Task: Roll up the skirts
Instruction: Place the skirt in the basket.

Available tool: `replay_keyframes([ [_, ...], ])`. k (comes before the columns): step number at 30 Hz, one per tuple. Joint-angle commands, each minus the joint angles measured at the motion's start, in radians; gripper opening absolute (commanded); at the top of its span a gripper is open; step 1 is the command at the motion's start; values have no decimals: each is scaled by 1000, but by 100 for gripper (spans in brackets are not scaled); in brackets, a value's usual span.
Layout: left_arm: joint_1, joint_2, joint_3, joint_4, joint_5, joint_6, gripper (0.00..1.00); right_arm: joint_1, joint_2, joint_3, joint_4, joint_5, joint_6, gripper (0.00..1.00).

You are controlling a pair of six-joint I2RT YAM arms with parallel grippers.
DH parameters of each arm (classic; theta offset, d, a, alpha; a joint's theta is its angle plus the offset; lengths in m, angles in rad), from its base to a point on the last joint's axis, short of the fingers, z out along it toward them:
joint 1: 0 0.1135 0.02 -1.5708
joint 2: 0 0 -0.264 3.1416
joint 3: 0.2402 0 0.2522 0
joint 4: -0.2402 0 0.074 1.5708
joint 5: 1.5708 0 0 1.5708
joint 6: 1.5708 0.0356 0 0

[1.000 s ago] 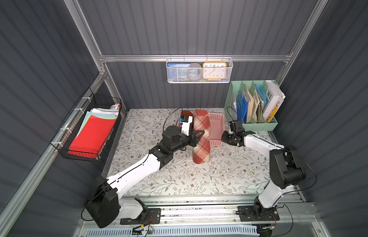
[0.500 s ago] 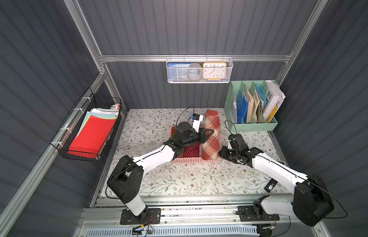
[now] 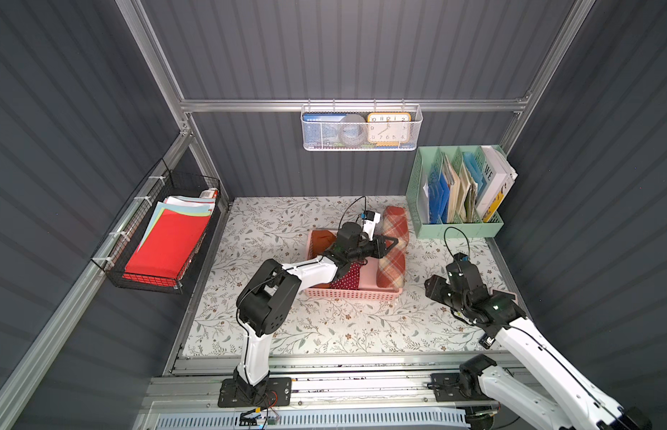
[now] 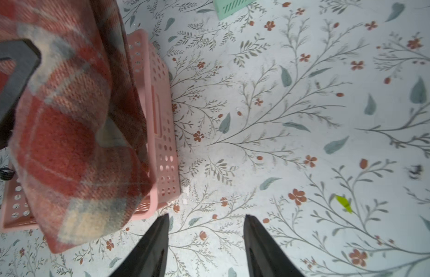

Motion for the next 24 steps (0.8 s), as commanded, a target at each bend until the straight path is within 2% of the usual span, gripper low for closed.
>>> replay_keyframes([
  [1,-4,45,85,-90,-4,80,0,-9,-38,-34,-68,43,-26,56],
  [4,-11,78,68,-220,-114,94,0,-9,-41,-40,-76,34,-28,56],
  [7,-15,52,18,-279,-203,111,0,-9,-43,-49,-66,36,-31,56],
  [11,-28,56,49,-436,-308,193,0,-10,-33,-63,-38,25,-43,56],
  [16,-29,153,168,-590,-299,295,0,-10,-21,-64,-35,16,-48,56],
  [19,-32,201,221,-643,-269,297,0,-10,-23,-65,-31,15,-51,56],
  [23,-43,189,195,-666,-318,271,0,-10,-28,-65,-35,16,-52,57],
  [24,-43,181,186,-669,-334,263,11,-11,-29,-65,-35,17,-52,57],
])
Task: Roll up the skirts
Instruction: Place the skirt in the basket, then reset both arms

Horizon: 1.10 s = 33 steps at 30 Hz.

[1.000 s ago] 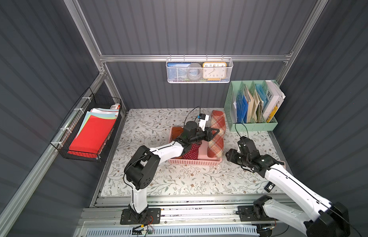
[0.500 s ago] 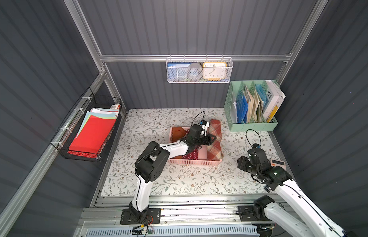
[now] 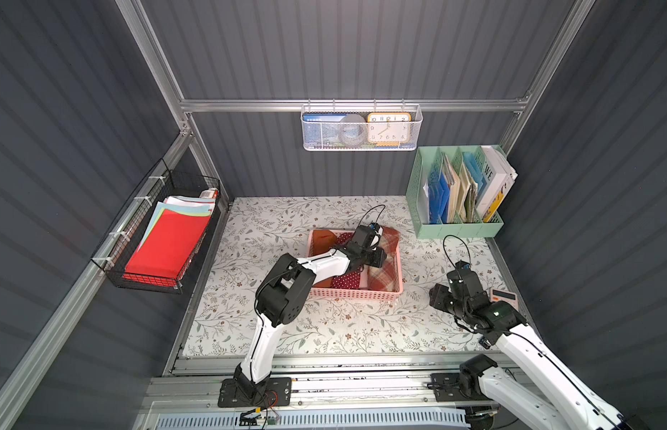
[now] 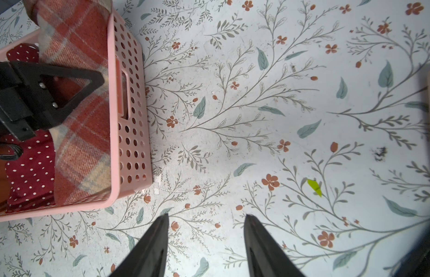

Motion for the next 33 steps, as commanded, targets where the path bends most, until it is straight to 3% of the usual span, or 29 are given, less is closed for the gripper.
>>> replay_keyframes([
  [1,-15,13,-30,-145,-72,25,25,-3,-10,-10,0,0,-14,57],
  [4,-19,-9,-14,-194,-146,29,52,-4,-15,-5,-7,-4,-13,58],
  [10,-44,-125,-4,-233,-226,56,85,-4,-49,-3,-15,-11,-9,59],
  [11,-48,-141,1,-240,-243,58,99,-4,-54,-3,-15,-11,-8,59],
  [18,-64,-173,41,-270,-277,78,100,-3,-72,-1,-25,-10,-5,59],
  [24,-70,-375,-49,-231,-463,29,100,-3,-97,18,0,-81,-54,62],
  [25,-70,-432,-73,-223,-508,28,100,-1,-102,32,12,-96,-69,64],
  [26,-70,-492,-108,-205,-568,31,99,-1,-110,49,30,-95,-74,77],
  [27,-70,-544,-150,-191,-621,41,98,-1,-116,57,52,-89,-78,97],
  [31,-70,-748,-303,-129,-907,87,100,-1,-132,68,222,45,-101,99],
  [33,-70,-847,-380,-94,-925,105,100,-1,-122,66,286,154,-71,99],
])
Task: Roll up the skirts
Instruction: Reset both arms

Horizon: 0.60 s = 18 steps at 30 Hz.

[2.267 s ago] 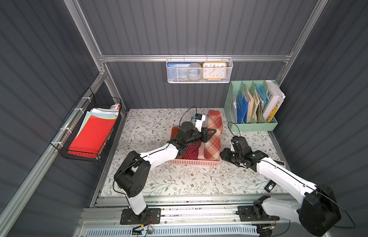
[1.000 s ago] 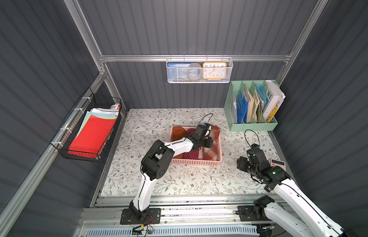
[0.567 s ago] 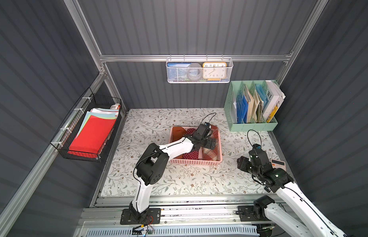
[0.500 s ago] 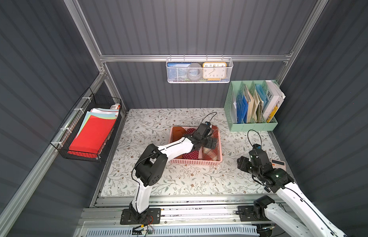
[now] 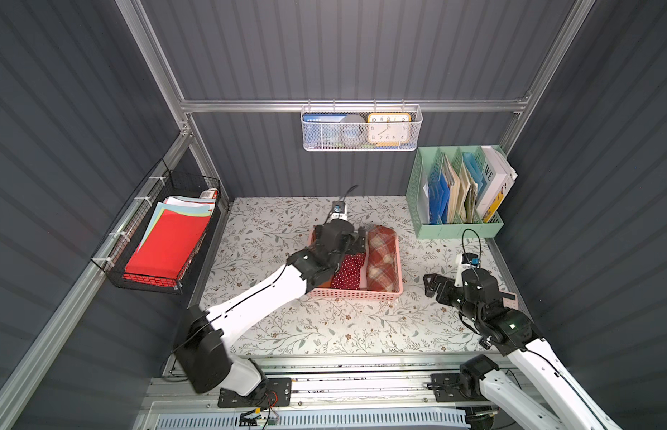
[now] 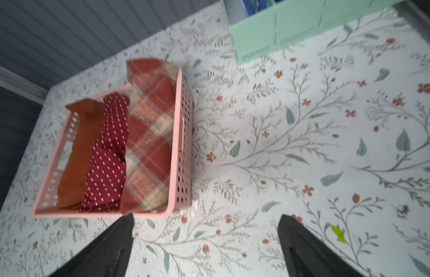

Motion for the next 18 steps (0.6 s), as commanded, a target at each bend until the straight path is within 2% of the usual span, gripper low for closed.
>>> replay_keyframes([
  [1,-2,-115,-100,28,-200,52,100,-1,14,12,192,173,-23,99],
  [2,1,-142,-111,17,-228,52,100,1,30,6,239,177,-60,99],
  [3,5,-164,-129,29,-297,74,100,0,57,3,284,177,-139,99],
  [4,6,-179,-146,37,-318,122,100,1,92,7,316,191,-217,99],
  [5,9,-189,-164,55,-306,169,100,-1,127,30,298,217,-246,99],
  [6,24,-199,-196,91,-315,178,100,0,170,61,268,294,-218,99],
  [7,52,-209,-232,120,-292,171,100,-3,211,88,255,361,-192,99],
  [8,83,-218,-271,164,-245,182,100,-9,236,91,278,370,-217,99],
  [11,187,-265,-490,466,-8,331,100,-69,267,36,456,205,-403,99],
  [13,293,-272,-631,661,35,268,100,-140,285,-42,600,99,-521,99],
  [15,434,-262,-727,775,197,200,100,-180,314,-105,694,106,-644,99],
  [16,467,-250,-770,824,200,193,100,-189,337,-132,740,163,-656,99],
  [18,473,-210,-826,918,139,259,100,-200,367,-171,806,195,-652,99],
])
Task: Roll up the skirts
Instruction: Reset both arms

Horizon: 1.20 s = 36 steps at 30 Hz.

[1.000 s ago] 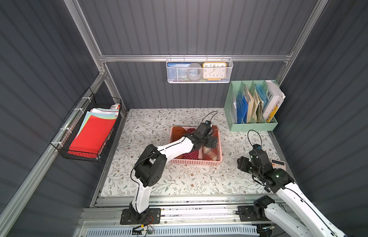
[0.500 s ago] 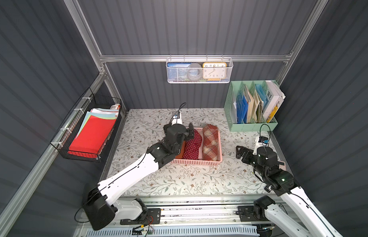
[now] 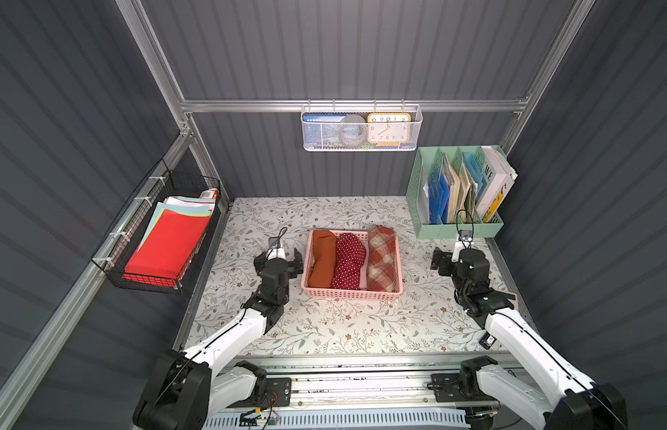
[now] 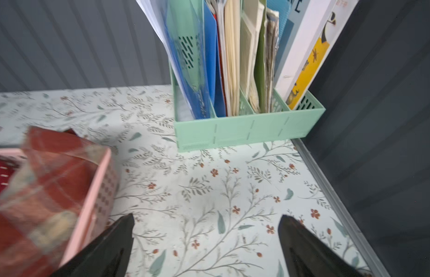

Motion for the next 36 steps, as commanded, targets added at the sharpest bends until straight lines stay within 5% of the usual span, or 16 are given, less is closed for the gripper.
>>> replay_keyframes([
  [1,17,53,-62,327,47,59,100,-18,46,-78,224,2,-139,99],
  [6,35,253,-93,516,-12,110,100,-84,192,-201,518,-221,-15,99],
  [11,128,326,-71,609,105,131,100,-116,511,-262,901,-239,-4,99],
  [13,168,384,-71,694,155,102,100,-166,591,-240,1003,-342,11,99],
  [16,199,582,-63,938,161,174,100,-198,501,-128,625,-416,28,99],
  [18,218,521,-12,726,228,74,100,-209,557,-156,775,-420,43,99],
  [19,245,561,2,798,249,96,100,-214,570,-166,823,-428,48,99],
  [20,274,535,38,628,273,23,100,-216,570,-161,810,-433,48,99],
  [22,283,554,13,712,282,49,100,-217,537,-132,697,-429,49,99],
  [23,283,529,28,620,280,17,100,-218,518,-122,647,-436,48,99],
  [36,277,532,34,616,252,26,100,-193,518,-138,678,-400,26,99],
])
